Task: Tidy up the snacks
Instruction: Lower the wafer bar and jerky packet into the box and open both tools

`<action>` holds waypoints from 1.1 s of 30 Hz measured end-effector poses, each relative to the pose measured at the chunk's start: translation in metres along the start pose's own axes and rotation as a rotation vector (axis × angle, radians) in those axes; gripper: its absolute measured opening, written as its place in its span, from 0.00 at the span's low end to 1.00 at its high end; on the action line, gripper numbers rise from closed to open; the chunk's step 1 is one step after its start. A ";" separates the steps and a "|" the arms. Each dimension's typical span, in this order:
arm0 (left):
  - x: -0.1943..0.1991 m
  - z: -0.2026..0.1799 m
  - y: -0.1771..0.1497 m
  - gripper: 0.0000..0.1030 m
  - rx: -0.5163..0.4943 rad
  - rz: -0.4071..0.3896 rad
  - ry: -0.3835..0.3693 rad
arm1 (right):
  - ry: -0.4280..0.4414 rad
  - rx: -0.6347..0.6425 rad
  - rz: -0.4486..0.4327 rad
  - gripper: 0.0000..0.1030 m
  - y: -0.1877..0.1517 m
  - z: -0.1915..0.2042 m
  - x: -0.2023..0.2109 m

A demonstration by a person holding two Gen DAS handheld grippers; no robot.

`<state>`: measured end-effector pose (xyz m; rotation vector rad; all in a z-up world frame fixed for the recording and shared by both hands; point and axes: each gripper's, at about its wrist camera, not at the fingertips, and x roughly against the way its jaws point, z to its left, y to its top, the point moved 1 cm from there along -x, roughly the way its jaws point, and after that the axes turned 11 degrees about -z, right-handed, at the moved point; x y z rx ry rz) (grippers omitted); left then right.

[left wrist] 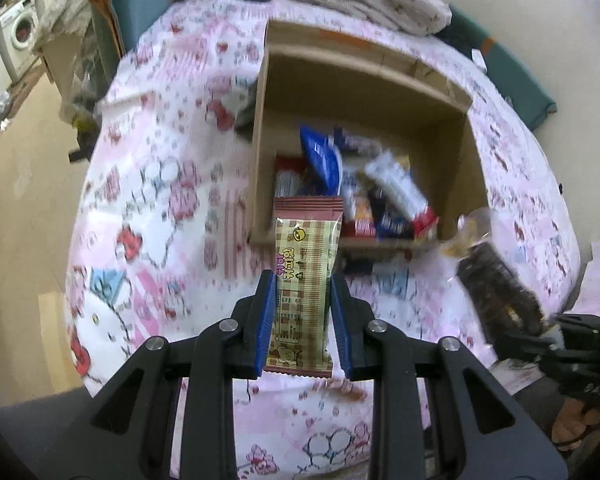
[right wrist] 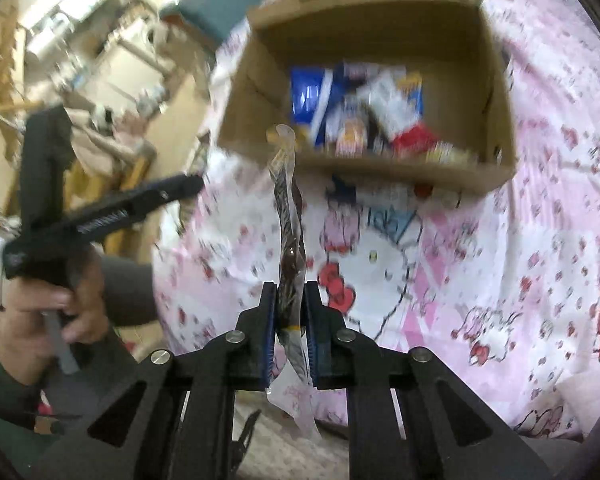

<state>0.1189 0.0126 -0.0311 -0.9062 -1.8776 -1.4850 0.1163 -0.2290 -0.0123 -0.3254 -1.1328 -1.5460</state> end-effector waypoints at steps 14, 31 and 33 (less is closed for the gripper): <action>-0.042 -0.017 0.081 0.23 -0.079 -0.072 0.062 | -0.124 -0.080 -0.296 0.13 0.084 -0.045 -0.013; -0.075 -0.028 0.079 0.23 -0.163 -0.155 0.096 | -0.221 -0.150 -0.236 0.14 0.076 -0.080 -0.059; -0.073 -0.028 0.079 0.23 -0.163 -0.157 0.107 | -0.227 -0.149 -0.229 0.14 0.075 -0.080 -0.061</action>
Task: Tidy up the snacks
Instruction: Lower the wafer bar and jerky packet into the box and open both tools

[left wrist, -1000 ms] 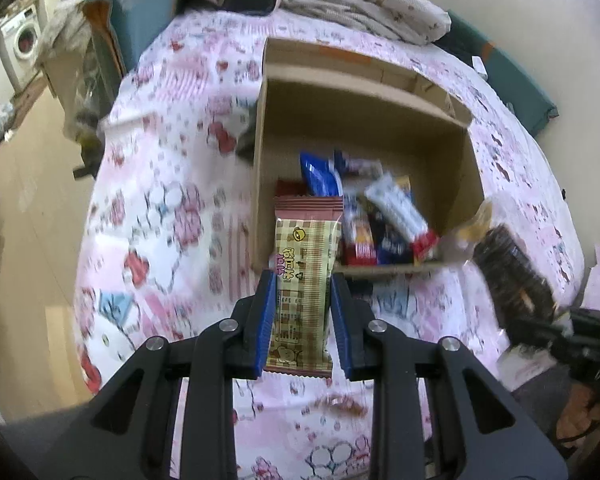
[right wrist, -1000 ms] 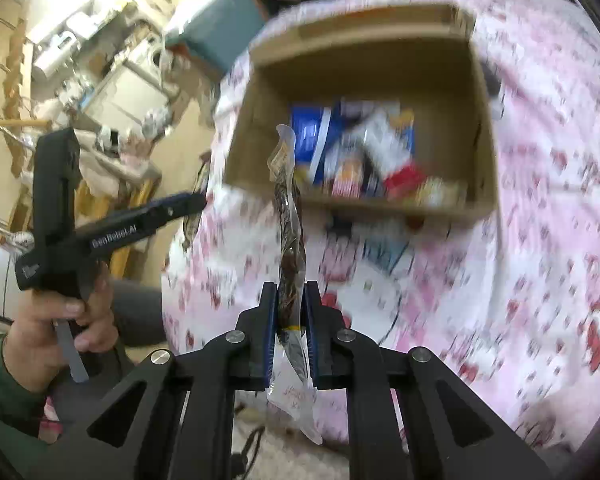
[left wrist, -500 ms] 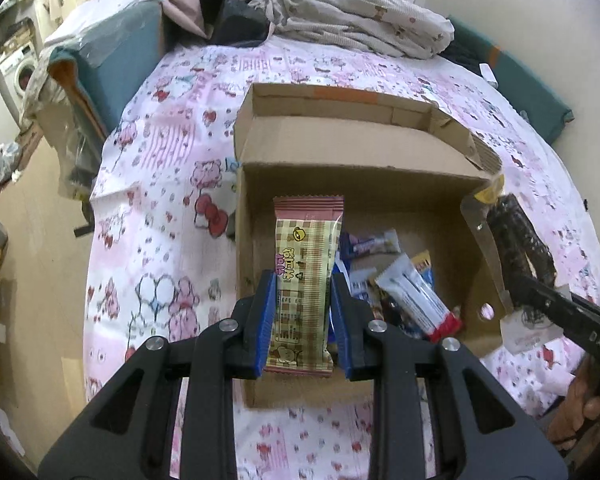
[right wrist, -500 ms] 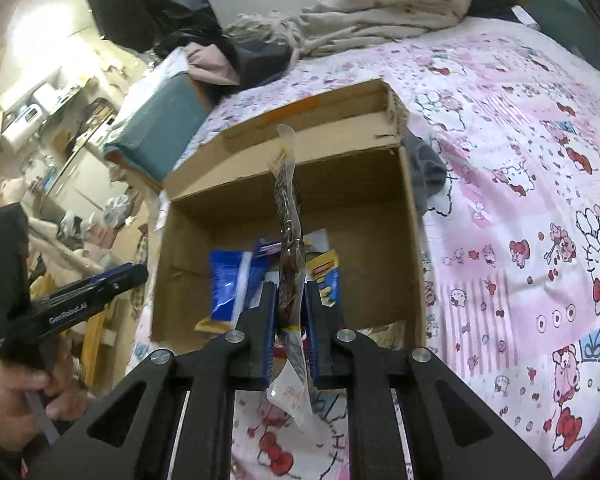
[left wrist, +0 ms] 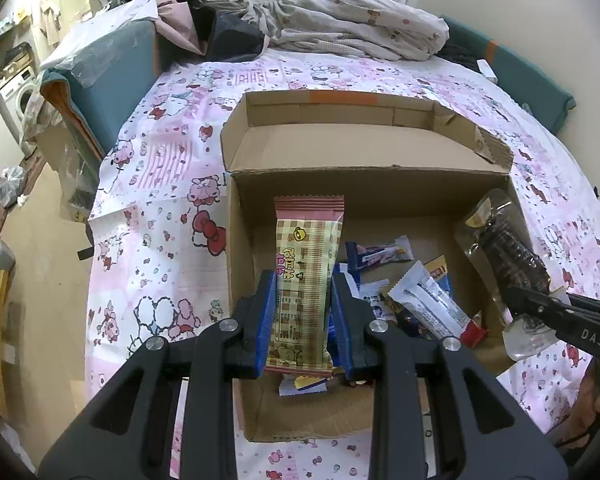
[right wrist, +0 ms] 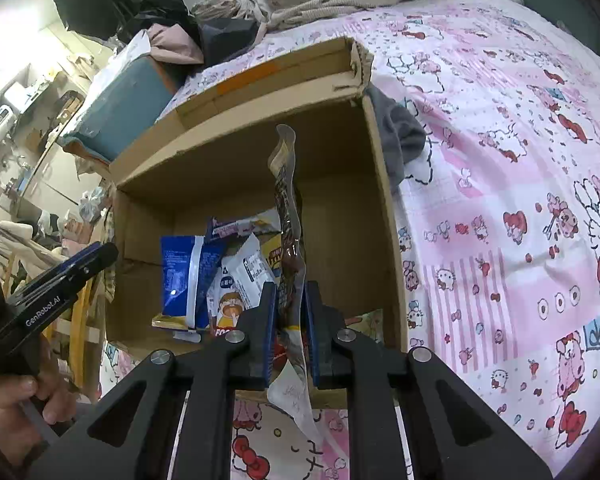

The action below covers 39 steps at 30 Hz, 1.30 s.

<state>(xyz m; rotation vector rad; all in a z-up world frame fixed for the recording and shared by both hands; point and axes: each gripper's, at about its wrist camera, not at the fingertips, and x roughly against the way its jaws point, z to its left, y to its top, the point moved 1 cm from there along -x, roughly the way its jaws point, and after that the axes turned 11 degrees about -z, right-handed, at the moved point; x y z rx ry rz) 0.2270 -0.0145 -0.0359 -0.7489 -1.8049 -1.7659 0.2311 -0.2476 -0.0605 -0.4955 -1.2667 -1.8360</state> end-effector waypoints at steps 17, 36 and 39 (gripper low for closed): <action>0.013 -0.001 0.001 0.77 0.028 -0.033 -0.045 | -0.002 -0.008 0.014 0.22 0.001 0.001 -0.008; 0.032 0.010 -0.021 0.78 0.058 0.010 -0.046 | -0.048 0.015 -0.112 0.81 -0.003 0.010 0.030; 0.038 0.013 -0.033 0.78 0.084 0.030 -0.052 | -0.035 0.001 -0.115 0.81 -0.007 0.012 0.038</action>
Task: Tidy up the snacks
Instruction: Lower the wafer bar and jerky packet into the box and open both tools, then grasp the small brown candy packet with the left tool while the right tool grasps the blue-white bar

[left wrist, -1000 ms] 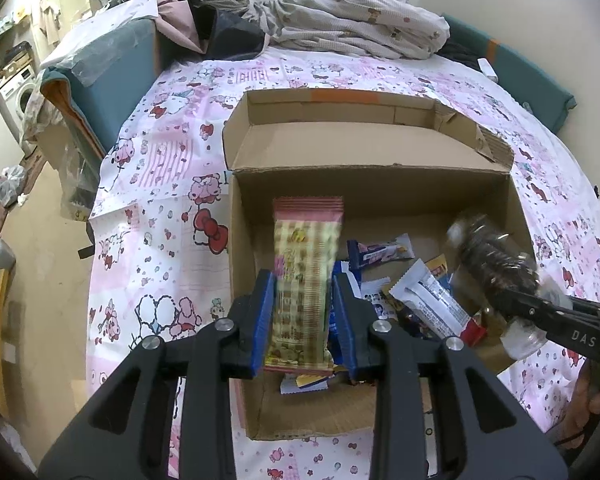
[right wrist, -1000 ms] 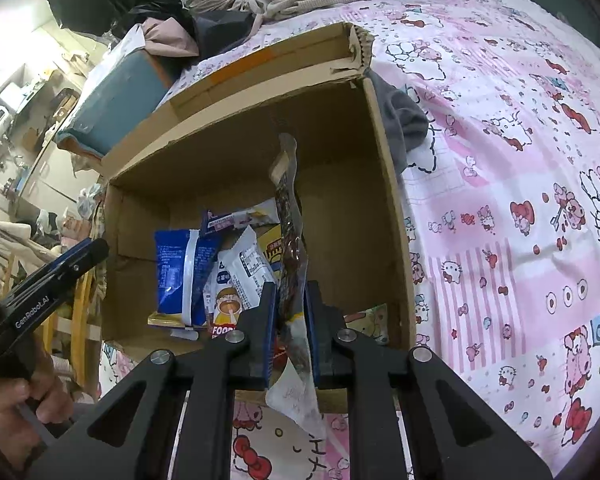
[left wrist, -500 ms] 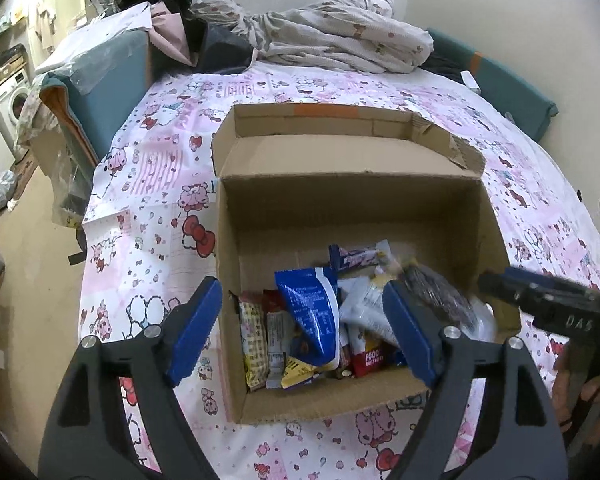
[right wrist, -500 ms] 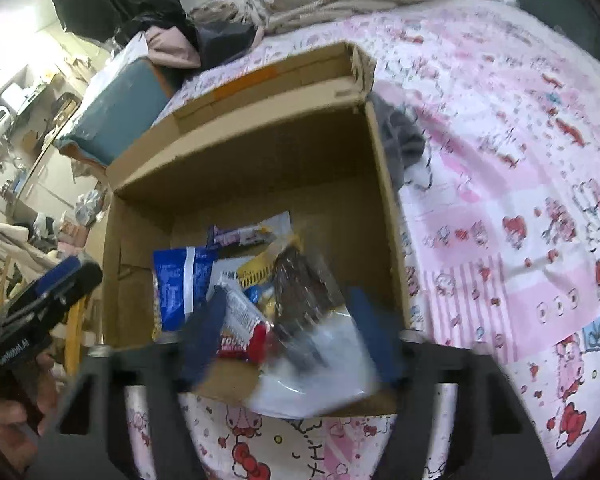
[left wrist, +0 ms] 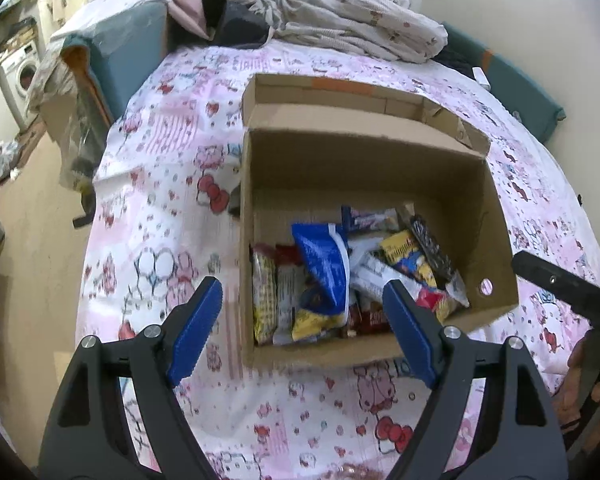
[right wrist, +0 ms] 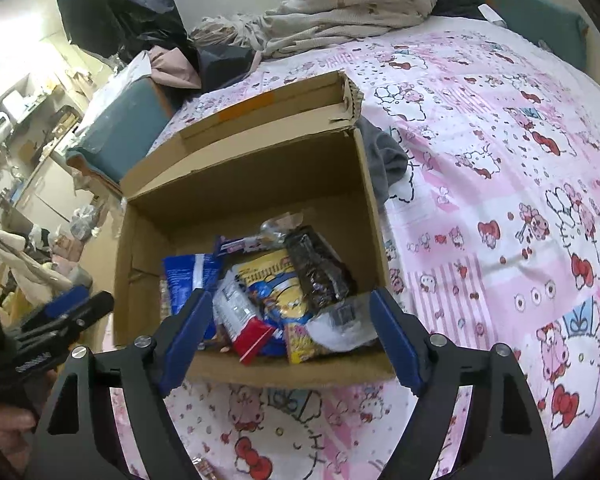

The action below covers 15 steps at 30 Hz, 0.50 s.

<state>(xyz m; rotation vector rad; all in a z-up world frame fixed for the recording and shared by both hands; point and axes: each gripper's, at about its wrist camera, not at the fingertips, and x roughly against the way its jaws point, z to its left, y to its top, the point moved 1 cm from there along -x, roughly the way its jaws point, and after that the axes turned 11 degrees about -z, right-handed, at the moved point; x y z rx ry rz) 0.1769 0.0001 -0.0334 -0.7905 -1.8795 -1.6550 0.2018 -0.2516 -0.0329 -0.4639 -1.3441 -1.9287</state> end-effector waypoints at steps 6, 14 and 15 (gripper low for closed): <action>0.014 0.003 -0.022 0.77 0.008 0.031 0.007 | 0.024 -0.052 0.023 0.81 -0.016 -0.001 0.012; 0.030 0.006 -0.052 0.78 0.075 0.078 -0.021 | 0.028 -0.075 0.084 0.81 -0.044 0.004 0.019; 0.031 0.006 -0.056 0.78 0.089 0.088 -0.025 | 0.028 -0.076 0.092 0.81 -0.047 0.005 0.020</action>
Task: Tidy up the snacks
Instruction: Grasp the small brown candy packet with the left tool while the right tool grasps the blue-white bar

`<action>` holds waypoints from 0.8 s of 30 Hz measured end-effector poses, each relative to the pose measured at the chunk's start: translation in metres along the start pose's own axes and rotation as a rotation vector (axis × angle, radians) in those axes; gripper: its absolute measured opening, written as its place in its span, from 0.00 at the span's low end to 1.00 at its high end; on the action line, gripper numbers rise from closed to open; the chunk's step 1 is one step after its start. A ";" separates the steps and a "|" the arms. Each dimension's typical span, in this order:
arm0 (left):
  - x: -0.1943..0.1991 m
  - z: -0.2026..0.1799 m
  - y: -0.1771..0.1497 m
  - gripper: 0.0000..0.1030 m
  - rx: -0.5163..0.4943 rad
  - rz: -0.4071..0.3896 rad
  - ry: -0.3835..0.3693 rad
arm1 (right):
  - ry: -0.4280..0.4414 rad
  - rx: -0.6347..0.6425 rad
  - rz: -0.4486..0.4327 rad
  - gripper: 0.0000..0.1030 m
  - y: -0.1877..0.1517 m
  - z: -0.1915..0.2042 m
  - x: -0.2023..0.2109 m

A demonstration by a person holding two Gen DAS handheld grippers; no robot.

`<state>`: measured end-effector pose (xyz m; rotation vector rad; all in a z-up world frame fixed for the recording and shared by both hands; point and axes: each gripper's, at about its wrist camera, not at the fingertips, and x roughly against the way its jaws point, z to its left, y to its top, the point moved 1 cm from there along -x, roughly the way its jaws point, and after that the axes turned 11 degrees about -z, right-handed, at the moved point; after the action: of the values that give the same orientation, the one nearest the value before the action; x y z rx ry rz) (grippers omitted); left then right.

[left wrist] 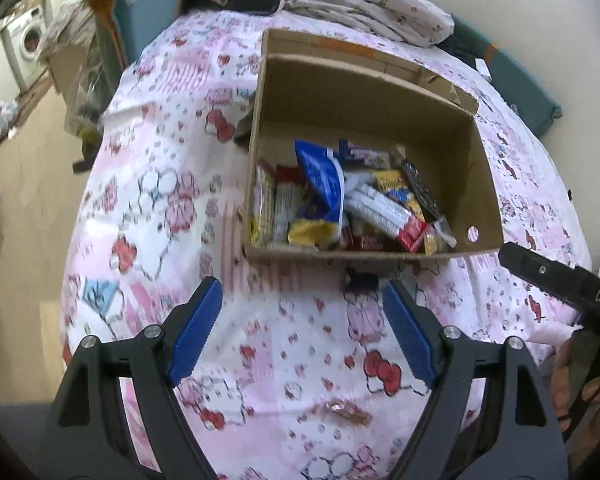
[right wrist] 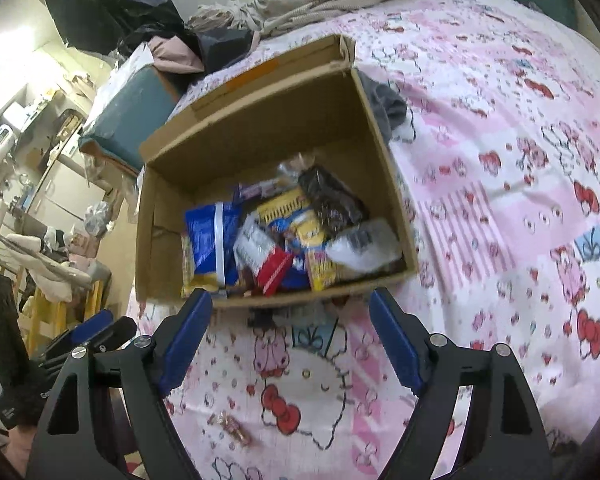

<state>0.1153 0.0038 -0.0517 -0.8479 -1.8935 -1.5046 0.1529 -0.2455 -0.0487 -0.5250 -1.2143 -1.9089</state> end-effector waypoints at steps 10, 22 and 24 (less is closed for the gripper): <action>0.006 -0.007 -0.020 0.78 0.010 0.032 0.003 | -0.016 -0.010 0.034 0.81 -0.030 0.001 0.014; -0.014 0.004 -0.063 0.76 0.128 0.187 0.023 | -0.052 -0.140 0.070 0.81 -0.040 -0.026 0.011; -0.022 0.002 -0.076 0.70 0.150 0.246 0.022 | -0.056 -0.158 0.079 0.81 -0.040 -0.028 0.008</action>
<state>0.0704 -0.0102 -0.1156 -0.9516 -1.7876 -1.2042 0.1179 -0.2644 -0.0782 -0.7040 -1.0667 -1.9431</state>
